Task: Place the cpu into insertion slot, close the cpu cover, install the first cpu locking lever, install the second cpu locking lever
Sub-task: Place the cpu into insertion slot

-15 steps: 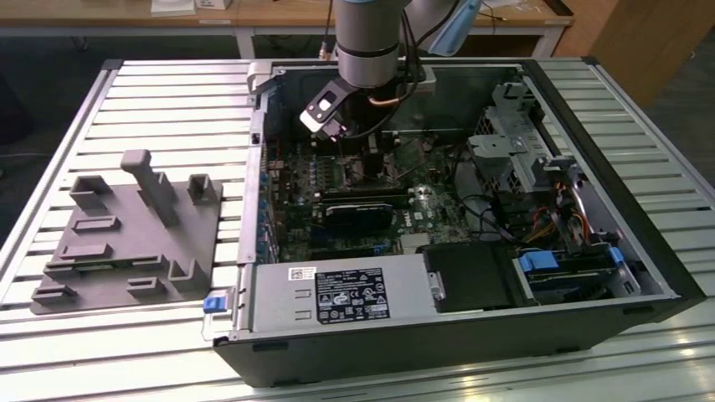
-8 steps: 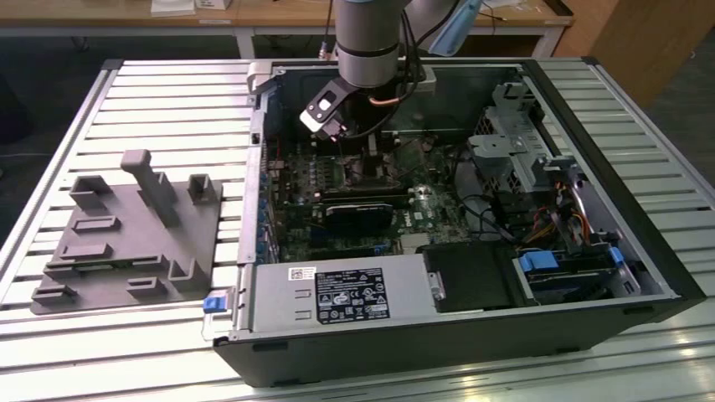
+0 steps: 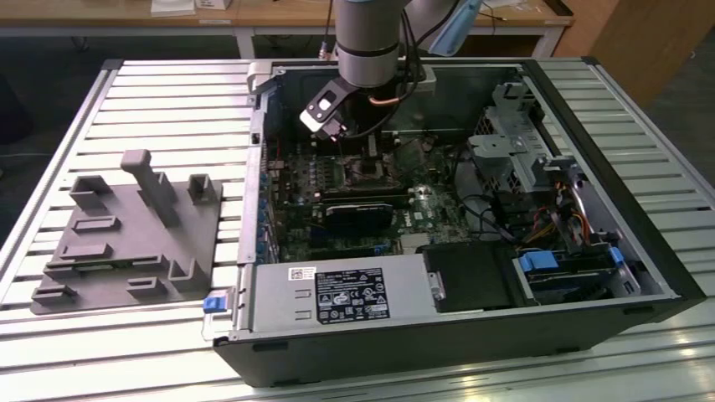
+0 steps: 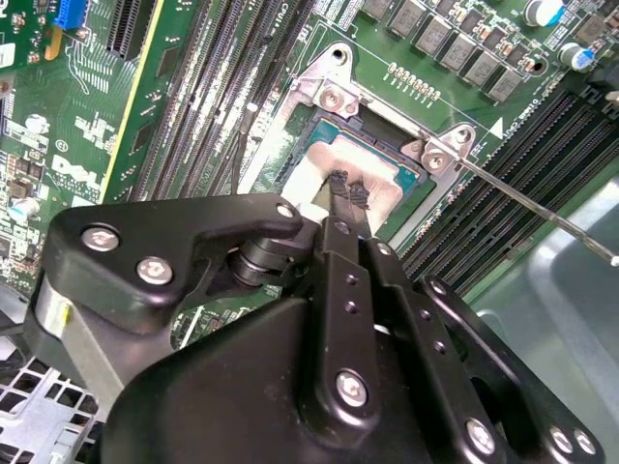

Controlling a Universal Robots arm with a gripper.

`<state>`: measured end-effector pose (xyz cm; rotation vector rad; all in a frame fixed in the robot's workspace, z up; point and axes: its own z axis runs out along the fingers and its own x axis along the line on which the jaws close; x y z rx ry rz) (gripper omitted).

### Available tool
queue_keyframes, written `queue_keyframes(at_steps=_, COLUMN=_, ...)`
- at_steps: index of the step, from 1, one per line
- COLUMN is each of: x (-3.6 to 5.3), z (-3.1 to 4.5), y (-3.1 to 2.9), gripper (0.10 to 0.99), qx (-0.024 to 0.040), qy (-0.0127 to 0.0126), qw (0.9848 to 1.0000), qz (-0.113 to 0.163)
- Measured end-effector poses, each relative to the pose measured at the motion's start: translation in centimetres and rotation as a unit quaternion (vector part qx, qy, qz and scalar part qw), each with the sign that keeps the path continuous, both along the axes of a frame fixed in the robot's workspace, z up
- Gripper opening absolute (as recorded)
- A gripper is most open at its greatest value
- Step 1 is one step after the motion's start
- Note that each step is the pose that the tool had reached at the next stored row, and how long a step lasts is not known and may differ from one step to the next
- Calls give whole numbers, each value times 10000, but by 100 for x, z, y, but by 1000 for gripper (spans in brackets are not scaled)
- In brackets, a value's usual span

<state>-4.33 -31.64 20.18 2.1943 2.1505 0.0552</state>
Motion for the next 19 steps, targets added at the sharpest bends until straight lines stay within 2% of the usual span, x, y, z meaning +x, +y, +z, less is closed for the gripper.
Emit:
queue_keyframes(at_steps=3, x=0, z=1, y=0, gripper=106, qx=3, qy=0, qw=10000, qz=0)
queue_keyframes(at_steps=7, x=0, z=2, y=-1, gripper=106, qx=85, qy=1, qw=10000, qz=0)
queue_keyframes(at_steps=19, x=0, z=-30, y=-1, gripper=106, qx=89, qy=1, qw=10000, qz=-1)
